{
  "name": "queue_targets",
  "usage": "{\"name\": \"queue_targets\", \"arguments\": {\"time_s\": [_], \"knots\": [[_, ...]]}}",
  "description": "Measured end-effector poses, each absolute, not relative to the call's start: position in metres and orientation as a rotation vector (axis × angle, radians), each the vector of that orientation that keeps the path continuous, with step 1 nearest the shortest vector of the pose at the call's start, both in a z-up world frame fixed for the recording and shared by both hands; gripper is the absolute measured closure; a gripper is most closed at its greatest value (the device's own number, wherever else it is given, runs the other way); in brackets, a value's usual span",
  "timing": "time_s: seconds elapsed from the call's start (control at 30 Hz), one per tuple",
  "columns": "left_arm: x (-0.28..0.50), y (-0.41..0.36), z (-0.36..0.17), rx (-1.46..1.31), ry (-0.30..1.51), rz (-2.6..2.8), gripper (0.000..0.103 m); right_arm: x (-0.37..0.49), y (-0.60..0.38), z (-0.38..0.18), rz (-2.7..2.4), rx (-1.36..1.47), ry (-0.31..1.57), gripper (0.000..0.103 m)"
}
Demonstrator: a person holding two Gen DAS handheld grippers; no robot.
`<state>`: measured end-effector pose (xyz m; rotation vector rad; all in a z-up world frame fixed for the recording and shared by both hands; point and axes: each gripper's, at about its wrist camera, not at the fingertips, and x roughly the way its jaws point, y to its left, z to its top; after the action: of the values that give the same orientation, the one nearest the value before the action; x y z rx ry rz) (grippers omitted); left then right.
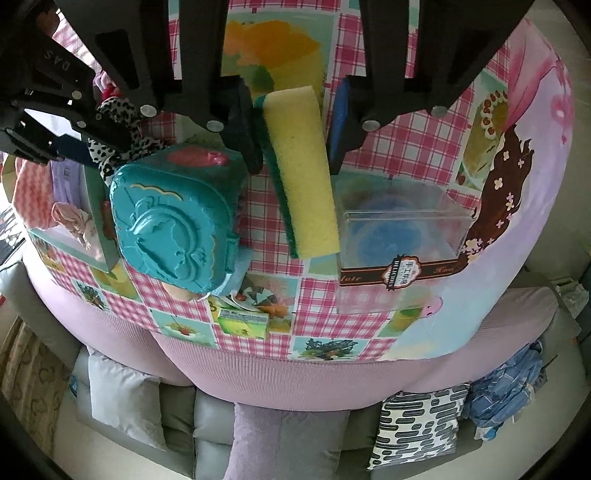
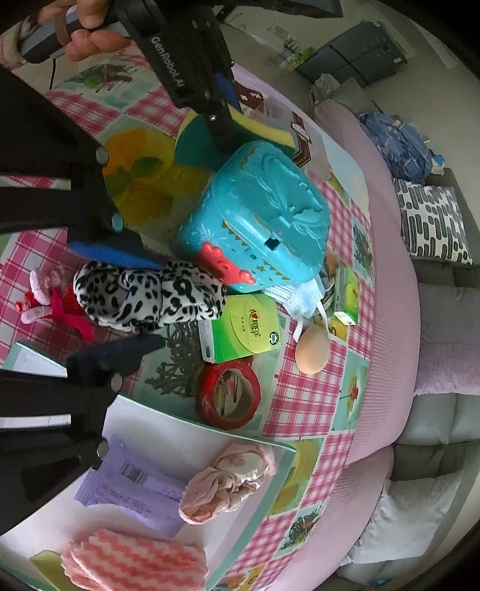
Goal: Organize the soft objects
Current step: 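Lift the sponge and leopard-print cloth and carry both over the white tray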
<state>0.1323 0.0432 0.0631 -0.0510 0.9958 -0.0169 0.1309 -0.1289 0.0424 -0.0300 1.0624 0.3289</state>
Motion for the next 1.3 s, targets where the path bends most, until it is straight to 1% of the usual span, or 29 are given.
{"name": "queue_targets", "arguments": {"time_s": [0.13, 0.3, 0.6, 0.9, 1.1, 1.3], "knots": [[0.131, 0.048, 0.065, -0.058, 0.987, -0.004, 0.070, 0.130, -0.128, 0.042, 0.335, -0.034, 1.061, 0.081], [0.127, 0.052, 0.076, -0.066, 0.954, 0.010, 0.073, 0.127, -0.130, 0.047, 0.343, -0.032, 1.042, 0.087], [0.119, 0.049, 0.102, -0.054, 0.891, 0.013, 0.073, 0.118, -0.141, 0.068, 0.344, -0.008, 0.989, 0.088], [0.105, 0.043, 0.143, -0.026, 0.789, 0.024, 0.073, 0.107, -0.162, 0.099, 0.320, 0.039, 0.912, 0.088], [0.102, 0.019, 0.162, 0.006, 0.754, -0.026, 0.073, 0.095, -0.193, 0.116, 0.271, 0.085, 0.867, 0.088], [0.105, -0.024, 0.170, 0.049, 0.748, -0.129, 0.073, 0.084, -0.243, 0.131, 0.143, 0.117, 0.828, 0.088]]}}
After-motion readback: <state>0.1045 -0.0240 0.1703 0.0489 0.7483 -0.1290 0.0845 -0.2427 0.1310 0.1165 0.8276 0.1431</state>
